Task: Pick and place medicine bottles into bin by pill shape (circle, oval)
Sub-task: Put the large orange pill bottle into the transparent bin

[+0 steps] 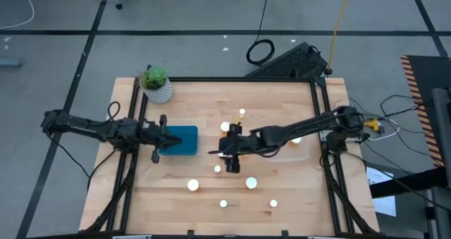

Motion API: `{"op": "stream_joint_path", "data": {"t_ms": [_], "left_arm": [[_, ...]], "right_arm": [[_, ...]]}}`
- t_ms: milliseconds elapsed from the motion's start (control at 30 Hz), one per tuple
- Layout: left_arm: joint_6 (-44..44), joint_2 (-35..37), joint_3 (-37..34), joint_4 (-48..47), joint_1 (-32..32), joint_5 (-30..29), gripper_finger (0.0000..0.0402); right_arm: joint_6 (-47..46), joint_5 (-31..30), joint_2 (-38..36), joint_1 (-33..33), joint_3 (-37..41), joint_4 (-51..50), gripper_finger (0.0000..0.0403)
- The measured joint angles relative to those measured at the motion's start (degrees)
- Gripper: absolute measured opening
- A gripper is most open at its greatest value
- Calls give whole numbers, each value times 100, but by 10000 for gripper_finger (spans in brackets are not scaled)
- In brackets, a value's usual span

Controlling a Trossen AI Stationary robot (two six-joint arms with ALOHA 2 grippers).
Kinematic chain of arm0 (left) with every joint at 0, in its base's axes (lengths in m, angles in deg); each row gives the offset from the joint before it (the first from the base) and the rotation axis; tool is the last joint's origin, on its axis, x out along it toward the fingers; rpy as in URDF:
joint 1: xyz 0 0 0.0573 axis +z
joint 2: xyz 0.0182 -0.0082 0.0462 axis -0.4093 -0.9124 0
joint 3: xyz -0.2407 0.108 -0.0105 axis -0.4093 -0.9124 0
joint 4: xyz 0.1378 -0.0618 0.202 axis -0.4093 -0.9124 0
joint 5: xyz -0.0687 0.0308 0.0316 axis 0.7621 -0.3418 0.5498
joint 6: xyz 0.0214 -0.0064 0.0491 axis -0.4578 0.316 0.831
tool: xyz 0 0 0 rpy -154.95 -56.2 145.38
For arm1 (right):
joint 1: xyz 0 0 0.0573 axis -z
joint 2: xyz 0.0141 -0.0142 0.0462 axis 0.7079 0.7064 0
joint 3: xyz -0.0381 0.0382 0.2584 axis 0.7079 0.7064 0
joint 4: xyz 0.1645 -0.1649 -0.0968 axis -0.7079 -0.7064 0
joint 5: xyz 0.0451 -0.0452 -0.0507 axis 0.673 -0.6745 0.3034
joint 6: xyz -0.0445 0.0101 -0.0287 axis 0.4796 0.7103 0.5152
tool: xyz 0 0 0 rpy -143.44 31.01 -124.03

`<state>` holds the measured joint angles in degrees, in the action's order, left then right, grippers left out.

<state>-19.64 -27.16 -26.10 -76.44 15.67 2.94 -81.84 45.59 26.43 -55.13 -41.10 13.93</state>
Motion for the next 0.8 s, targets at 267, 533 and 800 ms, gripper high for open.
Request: {"op": "stream_joint_path", "data": {"t_ms": [267,533,800], "left_arm": [[13,-27,0,7,4,-20,42],[18,-25,-2,11,4,-22,42],[153,-25,-2,11,4,-26,42]], "right_arm": [[-4,625,293,302,-59,-132,279],[135,904,628,521,-59,-88,336],[200,1037,707,553,-54,-100,323]]}}
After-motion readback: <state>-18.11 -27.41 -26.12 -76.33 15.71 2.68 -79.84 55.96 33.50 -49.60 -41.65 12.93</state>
